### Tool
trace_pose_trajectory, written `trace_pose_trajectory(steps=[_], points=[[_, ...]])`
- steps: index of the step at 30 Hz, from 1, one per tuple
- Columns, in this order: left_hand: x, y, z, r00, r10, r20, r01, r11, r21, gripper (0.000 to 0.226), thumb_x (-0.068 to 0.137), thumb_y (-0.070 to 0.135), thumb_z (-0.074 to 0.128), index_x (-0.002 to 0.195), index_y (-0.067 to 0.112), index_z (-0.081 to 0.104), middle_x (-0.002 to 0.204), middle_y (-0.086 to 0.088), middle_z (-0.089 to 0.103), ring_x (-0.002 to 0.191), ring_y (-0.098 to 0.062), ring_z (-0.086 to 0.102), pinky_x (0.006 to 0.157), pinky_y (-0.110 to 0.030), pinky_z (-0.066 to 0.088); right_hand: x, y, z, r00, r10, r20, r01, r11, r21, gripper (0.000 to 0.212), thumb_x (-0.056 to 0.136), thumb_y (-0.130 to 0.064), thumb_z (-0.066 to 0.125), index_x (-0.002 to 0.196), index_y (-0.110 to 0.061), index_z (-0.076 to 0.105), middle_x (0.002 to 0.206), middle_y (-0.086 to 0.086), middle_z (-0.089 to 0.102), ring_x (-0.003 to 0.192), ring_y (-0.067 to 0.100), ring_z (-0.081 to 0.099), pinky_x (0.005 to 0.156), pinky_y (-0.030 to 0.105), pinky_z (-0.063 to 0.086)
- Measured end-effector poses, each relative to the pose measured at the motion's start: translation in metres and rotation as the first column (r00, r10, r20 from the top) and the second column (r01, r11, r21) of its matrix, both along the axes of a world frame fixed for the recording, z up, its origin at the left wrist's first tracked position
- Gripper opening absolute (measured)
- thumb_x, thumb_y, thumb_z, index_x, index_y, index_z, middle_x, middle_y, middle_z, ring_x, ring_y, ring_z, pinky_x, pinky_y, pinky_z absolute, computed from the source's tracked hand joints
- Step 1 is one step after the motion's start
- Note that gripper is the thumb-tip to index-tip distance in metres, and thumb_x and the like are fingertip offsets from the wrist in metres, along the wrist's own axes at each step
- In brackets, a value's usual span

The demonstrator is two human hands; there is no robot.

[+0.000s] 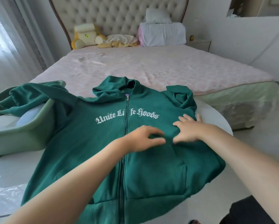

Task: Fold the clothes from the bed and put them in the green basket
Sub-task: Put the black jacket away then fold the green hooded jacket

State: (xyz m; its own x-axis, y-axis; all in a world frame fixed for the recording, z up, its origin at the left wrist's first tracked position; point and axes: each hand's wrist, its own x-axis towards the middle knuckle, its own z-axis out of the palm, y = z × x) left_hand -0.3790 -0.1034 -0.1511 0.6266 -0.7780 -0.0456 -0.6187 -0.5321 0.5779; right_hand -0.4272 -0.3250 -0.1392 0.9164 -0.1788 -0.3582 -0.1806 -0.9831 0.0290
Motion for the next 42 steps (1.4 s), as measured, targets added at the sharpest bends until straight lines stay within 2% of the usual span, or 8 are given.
trace_pose_trajectory(steps=[6,12,18,28,32,35,40,42], points=[[0.071,0.015,0.009,0.901,0.204,0.383,-0.308,0.922,0.233,0.05,0.097,0.044,0.053,0.144,0.028,0.046,0.147,0.001,0.045,0.137,-0.023,0.037,0.112,-0.042,0.033,0.049,0.045,-0.004,0.984,0.083,0.16,-0.111,0.978,0.178,0.069,0.098,-0.047,0.04,0.16,-0.03,0.015,0.169,0.003,0.006,0.155,0.02,0.002,0.124,0.048,0.008],[0.14,0.051,0.006,0.909,0.342,0.24,-0.415,0.802,0.43,0.056,0.095,0.056,0.048,0.145,0.03,0.045,0.148,-0.004,0.042,0.138,-0.029,0.036,0.112,-0.046,0.035,0.113,0.072,-0.011,0.968,0.148,0.204,-0.184,0.968,0.168,0.063,0.099,-0.041,0.045,0.157,-0.023,0.027,0.164,0.004,0.025,0.15,0.024,0.023,0.12,0.046,0.024],[0.208,0.065,0.022,0.852,0.427,0.304,-0.491,0.853,0.177,0.029,0.098,0.032,0.043,0.116,0.022,0.064,0.115,0.0,0.067,0.1,-0.023,0.06,0.085,-0.034,0.05,0.192,0.094,-0.001,0.931,0.13,0.34,-0.21,0.955,0.211,0.053,0.1,-0.031,0.046,0.152,-0.024,0.037,0.157,0.003,0.034,0.139,0.028,0.041,0.108,0.044,0.039],[0.324,0.065,0.007,0.676,0.506,0.536,-0.482,0.854,-0.197,0.043,0.093,-0.005,0.043,0.13,0.014,0.054,0.117,-0.013,0.054,0.106,-0.032,0.048,0.081,-0.036,0.039,0.329,0.094,0.005,0.763,0.191,0.618,-0.289,0.955,0.061,0.048,0.096,-0.007,0.048,0.143,-0.017,0.046,0.159,0.007,0.028,0.137,0.03,0.038,0.106,0.044,0.04],[0.356,0.051,0.012,0.783,0.488,0.386,-0.506,0.86,-0.062,0.035,0.101,0.029,0.05,0.135,0.023,0.053,0.129,-0.008,0.053,0.106,-0.027,0.056,0.081,-0.037,0.047,0.364,0.088,0.0,0.859,0.131,0.494,-0.125,0.991,-0.046,0.063,0.09,-0.004,0.056,0.147,-0.015,0.029,0.143,0.012,0.037,0.09,0.032,0.055,0.067,0.038,0.048],[0.368,0.042,0.01,0.803,0.432,0.41,-0.524,0.839,0.144,0.063,0.09,0.053,0.061,0.146,0.03,0.043,0.139,-0.001,0.053,0.123,-0.025,0.053,0.09,-0.038,0.047,0.377,0.083,-0.01,0.86,0.109,0.499,-0.079,0.994,-0.08,0.055,0.085,0.002,0.056,0.135,-0.011,0.036,0.113,0.011,0.054,0.086,0.031,0.057,0.063,0.036,0.042],[0.37,0.032,-0.009,0.659,0.472,0.585,-0.624,0.778,0.074,0.017,0.092,0.018,0.057,0.106,0.016,0.066,0.107,-0.003,0.064,0.087,-0.026,0.06,0.062,-0.033,0.042,0.375,0.081,-0.021,0.852,0.144,0.503,-0.096,0.988,-0.12,0.023,0.081,0.013,0.055,0.086,-0.008,0.047,0.099,0.01,0.05,0.082,0.028,0.052,0.066,0.036,0.04],[0.365,0.034,-0.011,0.61,0.526,0.593,-0.626,0.779,-0.047,0.014,0.093,0.011,0.048,0.099,0.011,0.061,0.099,-0.002,0.057,0.077,-0.025,0.054,0.058,-0.033,0.038,0.373,0.078,-0.024,0.837,0.104,0.538,-0.092,0.995,-0.05,0.02,0.084,0.01,0.054,0.094,-0.007,0.052,0.109,0.011,0.052,0.082,0.027,0.052,0.066,0.036,0.043]])
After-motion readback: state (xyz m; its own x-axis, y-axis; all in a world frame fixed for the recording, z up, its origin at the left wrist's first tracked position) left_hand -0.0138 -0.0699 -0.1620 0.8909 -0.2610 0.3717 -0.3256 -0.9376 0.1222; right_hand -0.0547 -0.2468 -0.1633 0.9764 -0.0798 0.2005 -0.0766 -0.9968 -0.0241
